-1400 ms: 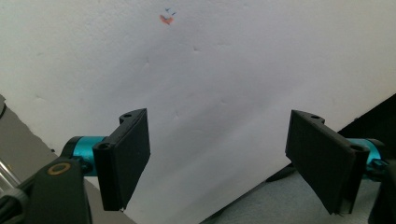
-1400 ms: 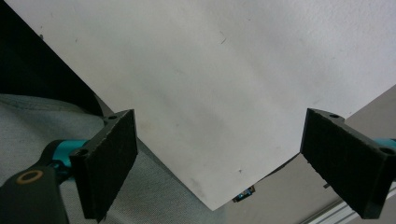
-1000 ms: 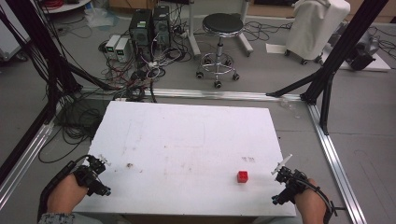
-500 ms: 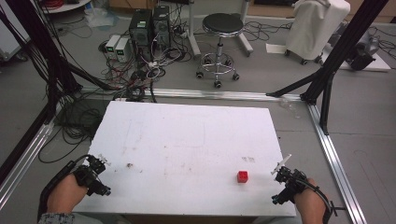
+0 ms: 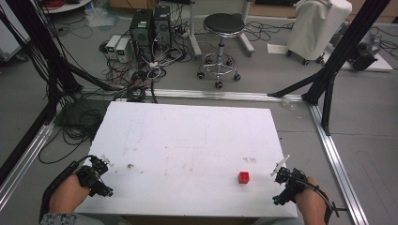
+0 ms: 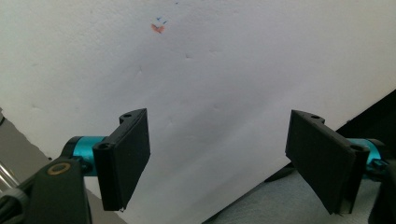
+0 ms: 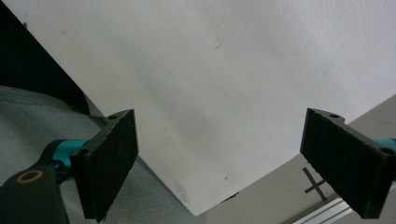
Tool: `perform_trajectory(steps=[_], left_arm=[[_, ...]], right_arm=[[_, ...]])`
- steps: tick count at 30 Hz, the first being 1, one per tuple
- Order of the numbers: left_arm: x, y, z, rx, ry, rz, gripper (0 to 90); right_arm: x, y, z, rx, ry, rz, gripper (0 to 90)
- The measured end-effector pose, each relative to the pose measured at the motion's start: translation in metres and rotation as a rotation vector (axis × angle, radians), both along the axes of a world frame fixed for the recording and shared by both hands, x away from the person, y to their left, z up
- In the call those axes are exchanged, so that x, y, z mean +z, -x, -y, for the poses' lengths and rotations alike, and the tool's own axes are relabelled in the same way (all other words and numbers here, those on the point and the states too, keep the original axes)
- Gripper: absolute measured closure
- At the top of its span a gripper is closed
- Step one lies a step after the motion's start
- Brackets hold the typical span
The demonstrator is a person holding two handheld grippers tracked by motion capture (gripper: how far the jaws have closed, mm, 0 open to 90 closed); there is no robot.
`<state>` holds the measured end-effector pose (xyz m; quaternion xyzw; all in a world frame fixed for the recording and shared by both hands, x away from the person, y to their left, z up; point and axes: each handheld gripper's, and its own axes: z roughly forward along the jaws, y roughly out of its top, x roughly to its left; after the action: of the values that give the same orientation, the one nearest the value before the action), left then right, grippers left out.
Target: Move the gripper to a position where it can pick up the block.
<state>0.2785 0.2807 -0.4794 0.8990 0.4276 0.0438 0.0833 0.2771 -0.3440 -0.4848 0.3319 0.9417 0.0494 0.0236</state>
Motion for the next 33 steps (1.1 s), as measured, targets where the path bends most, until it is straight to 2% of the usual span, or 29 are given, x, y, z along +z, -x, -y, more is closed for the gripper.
perform_trajectory(steps=[5,12,17,18,19,20,22,24,29,33], left_arm=[[-0.001,0.0,0.002,-0.003,0.003,-0.003,22.1],[-0.001,0.0,0.001,-0.002,0.005,-0.005,22.1],[-0.001,0.0,0.001,-0.001,0.008,-0.005,22.1],[-0.001,0.0,0.001,-0.001,0.008,-0.005,22.1],[-0.001,0.0,0.001,0.004,0.012,-0.003,22.1],[-0.001,0.0,0.001,0.004,0.012,-0.003,22.1],[-0.001,0.0,0.0,-0.003,0.006,-0.005,22.1],[-0.001,0.0,0.0,-0.002,0.006,-0.005,22.1],[-0.001,0.0,0.0,0.001,0.01,-0.001,22.1],[0.0,0.0,0.0,0.0,0.007,-0.001,22.1]], right_arm=[[-0.002,-0.007,-0.006,0.057,0.023,0.015,10.7],[0.0,-0.017,-0.009,0.127,0.026,0.031,10.7],[0.001,-0.023,-0.013,0.212,0.03,0.026,10.7],[0.001,-0.023,-0.013,0.212,0.03,0.026,10.7],[0.001,-0.026,-0.016,0.254,0.034,0.02,10.7],[0.001,-0.026,-0.016,0.254,0.034,0.02,10.7],[0.002,-0.029,-0.02,0.307,0.044,0.011,10.7],[0.002,-0.031,-0.02,0.322,0.046,0.013,10.7],[0.006,-0.04,-0.031,0.409,0.063,0.021,10.7],[0.007,-0.045,-0.037,0.449,0.066,0.018,10.7]])
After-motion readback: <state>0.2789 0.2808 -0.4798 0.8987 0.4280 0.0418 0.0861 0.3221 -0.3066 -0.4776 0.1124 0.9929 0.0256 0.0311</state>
